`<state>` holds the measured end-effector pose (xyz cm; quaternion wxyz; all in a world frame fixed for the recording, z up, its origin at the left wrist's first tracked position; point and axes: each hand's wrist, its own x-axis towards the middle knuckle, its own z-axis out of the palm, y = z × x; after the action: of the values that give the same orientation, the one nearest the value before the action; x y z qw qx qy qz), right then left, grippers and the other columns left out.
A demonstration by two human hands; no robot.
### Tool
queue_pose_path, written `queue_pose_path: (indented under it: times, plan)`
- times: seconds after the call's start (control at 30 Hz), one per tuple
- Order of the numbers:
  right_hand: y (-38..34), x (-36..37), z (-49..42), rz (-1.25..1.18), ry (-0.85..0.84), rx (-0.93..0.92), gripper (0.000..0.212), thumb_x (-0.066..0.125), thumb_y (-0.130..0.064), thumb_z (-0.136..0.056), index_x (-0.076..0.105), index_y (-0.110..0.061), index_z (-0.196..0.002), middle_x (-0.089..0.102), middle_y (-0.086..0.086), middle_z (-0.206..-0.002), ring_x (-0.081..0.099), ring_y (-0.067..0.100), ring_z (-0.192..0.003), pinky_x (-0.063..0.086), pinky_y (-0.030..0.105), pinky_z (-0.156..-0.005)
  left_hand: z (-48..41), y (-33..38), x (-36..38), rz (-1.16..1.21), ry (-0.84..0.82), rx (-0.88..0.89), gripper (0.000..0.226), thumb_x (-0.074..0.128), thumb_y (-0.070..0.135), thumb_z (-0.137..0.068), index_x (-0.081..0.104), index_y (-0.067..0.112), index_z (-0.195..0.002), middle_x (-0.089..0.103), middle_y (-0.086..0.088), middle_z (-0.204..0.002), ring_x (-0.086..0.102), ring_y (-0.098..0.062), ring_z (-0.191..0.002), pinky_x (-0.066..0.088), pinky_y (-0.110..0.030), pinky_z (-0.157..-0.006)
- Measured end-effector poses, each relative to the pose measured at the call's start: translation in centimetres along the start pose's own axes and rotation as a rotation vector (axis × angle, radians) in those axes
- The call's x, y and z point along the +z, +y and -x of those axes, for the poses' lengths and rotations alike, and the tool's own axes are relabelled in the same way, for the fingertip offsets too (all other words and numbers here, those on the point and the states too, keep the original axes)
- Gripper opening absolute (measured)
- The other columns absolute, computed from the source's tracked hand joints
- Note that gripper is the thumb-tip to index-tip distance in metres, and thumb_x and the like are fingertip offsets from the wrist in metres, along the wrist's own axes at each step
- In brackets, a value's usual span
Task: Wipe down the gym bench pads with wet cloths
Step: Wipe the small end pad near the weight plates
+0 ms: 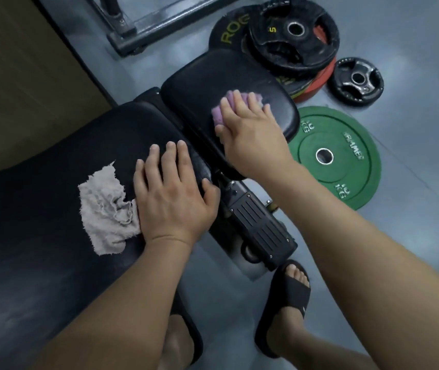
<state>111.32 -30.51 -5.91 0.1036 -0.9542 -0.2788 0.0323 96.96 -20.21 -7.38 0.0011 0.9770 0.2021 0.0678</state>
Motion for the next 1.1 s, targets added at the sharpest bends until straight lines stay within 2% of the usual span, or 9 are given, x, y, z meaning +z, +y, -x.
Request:
queue_pose_path:
  times: [0.1,0.17,0.2,0.3,0.4,0.53,0.77,0.97,1.1]
  plan:
    - [-0.4,-0.5,-1.9,0.050,-0.058,-0.157,0.053,0.030,-0.036,-0.107,0.043,-0.008,-0.150,0.040,0.018,-0.156,0.033,0.043,-0.143,0.025,0.053,-0.121,-0.1,0.0,-0.3,0.004,-0.015,-0.005,0.072,0.039,0.043,-0.093,0.037,0.006,-0.155,0.041,-0.014,-0.157,0.030,-0.037,-0.148,0.021,-0.056,-0.122]
    - [0.4,-0.2,0.6,0.072,0.010,-0.290,0.047,0.034,-0.033,-0.108,0.054,-0.005,-0.141,0.052,0.018,-0.146,0.044,0.042,-0.134,0.033,0.052,-0.116,-0.1,0.0,-0.3,0.012,-0.024,-0.007,0.073,0.040,0.043,-0.093,0.037,0.006,-0.155,0.041,-0.014,-0.157,0.030,-0.037,-0.148,0.020,-0.055,-0.122]
    - [0.9,0.1,2.5,0.077,0.031,-0.331,0.044,0.039,-0.030,-0.108,0.056,-0.004,-0.140,0.053,0.017,-0.146,0.045,0.041,-0.136,0.034,0.051,-0.117,-0.2,0.0,-0.3,0.015,-0.028,-0.008,0.073,0.040,0.044,-0.093,0.037,0.006,-0.155,0.042,-0.014,-0.157,0.030,-0.037,-0.148,0.019,-0.055,-0.122]
    - [1.6,0.4,5.0,0.017,0.007,-0.312,0.044,0.046,-0.029,-0.107,0.055,-0.007,-0.144,0.049,0.014,-0.153,0.039,0.038,-0.146,0.034,0.052,-0.119,-0.2,0.0,-0.4,0.016,-0.038,-0.011,0.073,0.040,0.045,-0.093,0.037,0.007,-0.155,0.042,-0.014,-0.156,0.030,-0.037,-0.149,0.020,-0.056,-0.122]
    - [0.1,0.3,0.4,0.030,-0.051,-0.282,0.050,0.036,-0.034,-0.106,0.049,-0.008,-0.148,0.045,0.014,-0.155,0.036,0.040,-0.146,0.034,0.056,-0.116,-0.2,-0.1,-0.4,0.023,-0.033,-0.010,0.073,0.040,0.044,-0.092,0.038,0.007,-0.155,0.042,-0.014,-0.156,0.031,-0.037,-0.148,0.021,-0.056,-0.122]
    - [-0.9,0.4,-1.7,0.024,-0.064,-0.225,0.053,0.037,-0.035,-0.107,0.038,-0.015,-0.155,0.032,0.007,-0.164,0.020,0.034,-0.154,0.022,0.053,-0.123,-0.3,-0.1,-0.4,0.031,-0.030,-0.009,0.074,0.041,0.044,-0.092,0.038,0.007,-0.155,0.043,-0.014,-0.156,0.031,-0.037,-0.148,0.020,-0.056,-0.122]
    - [1.7,0.3,7.0,0.043,0.045,-0.351,0.041,0.053,-0.033,-0.107,0.056,-0.019,-0.145,0.043,0.005,-0.159,0.031,0.032,-0.151,0.033,0.054,-0.118,-0.2,-0.3,-0.4,0.068,-0.059,-0.012,0.075,0.037,0.047,-0.093,0.035,0.006,-0.156,0.040,-0.015,-0.159,0.030,-0.037,-0.149,0.018,-0.057,-0.123]
    - [-0.5,-0.1,1.8,0.148,-0.035,-0.469,0.046,0.046,-0.030,-0.101,0.056,-0.021,-0.145,0.041,0.005,-0.160,0.032,0.038,-0.149,0.029,0.057,-0.119,-0.2,-0.5,-0.4,0.083,-0.063,-0.009,0.075,0.036,0.047,-0.093,0.034,0.006,-0.157,0.039,-0.014,-0.159,0.029,-0.037,-0.150,0.018,-0.057,-0.122]
    - [0.0,0.4,1.7,0.128,-0.031,-0.463,0.048,0.041,-0.032,-0.105,0.048,-0.021,-0.151,0.034,0.004,-0.164,0.026,0.035,-0.152,0.027,0.055,-0.122,-0.2,-0.4,-0.4,0.082,-0.064,-0.006,0.075,0.037,0.047,-0.093,0.034,0.006,-0.157,0.039,-0.014,-0.159,0.029,-0.037,-0.150,0.018,-0.056,-0.123]
